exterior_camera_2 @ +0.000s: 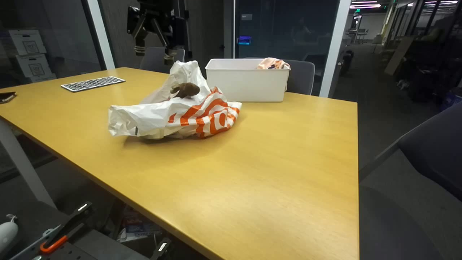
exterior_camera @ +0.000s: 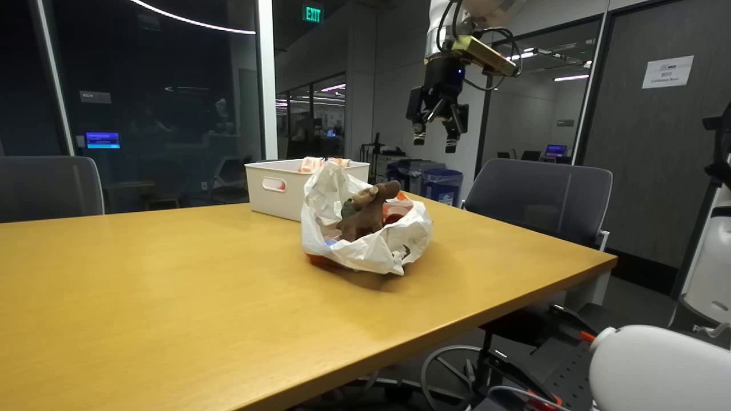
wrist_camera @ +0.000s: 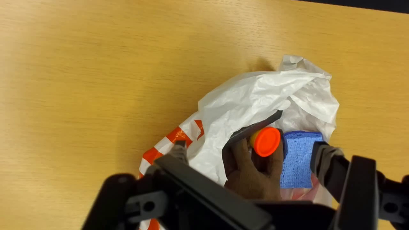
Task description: Remove the items from the plastic bag and put them on the right side of the table.
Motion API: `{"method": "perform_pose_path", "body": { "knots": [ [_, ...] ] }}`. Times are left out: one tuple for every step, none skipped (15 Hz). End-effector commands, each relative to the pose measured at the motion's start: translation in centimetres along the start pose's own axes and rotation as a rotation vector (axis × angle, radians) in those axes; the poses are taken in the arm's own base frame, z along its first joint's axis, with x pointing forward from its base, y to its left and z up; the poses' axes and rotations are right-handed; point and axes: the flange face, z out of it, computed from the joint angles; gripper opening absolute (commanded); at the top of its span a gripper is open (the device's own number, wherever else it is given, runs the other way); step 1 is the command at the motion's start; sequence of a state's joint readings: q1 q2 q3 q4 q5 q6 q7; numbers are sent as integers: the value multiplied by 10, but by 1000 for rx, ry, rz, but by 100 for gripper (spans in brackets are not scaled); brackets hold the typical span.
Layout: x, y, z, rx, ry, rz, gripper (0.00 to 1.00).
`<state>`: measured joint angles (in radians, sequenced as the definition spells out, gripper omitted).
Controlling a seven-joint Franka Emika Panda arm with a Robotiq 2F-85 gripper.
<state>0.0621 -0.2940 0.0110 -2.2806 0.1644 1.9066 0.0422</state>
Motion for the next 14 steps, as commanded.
{"method": "perform_pose_path", "body": {
  "knots": [
    [0,0,0,0,-1,0,100],
    [4,-3,3,19,1,-5,100],
    [4,-19,13,22,7,-23,100],
    [6,-35,22,32,16,-53,100],
    [7,-56,31,40,36,-85,100],
    [9,-77,38,41,72,-101,100],
    [13,-102,46,39,119,-107,100],
    [16,-122,53,24,151,-125,100],
    [21,-143,60,-1,215,-133,100],
    [28,-158,71,-47,254,-147,100],
    [34,-167,80,-95,293,-152,100],
    [35,-169,85,-147,319,-154,100],
    [34,-168,86,-204,339,-150,100],
    [35,-165,85,-264,357,-136,100]
  ]
}}
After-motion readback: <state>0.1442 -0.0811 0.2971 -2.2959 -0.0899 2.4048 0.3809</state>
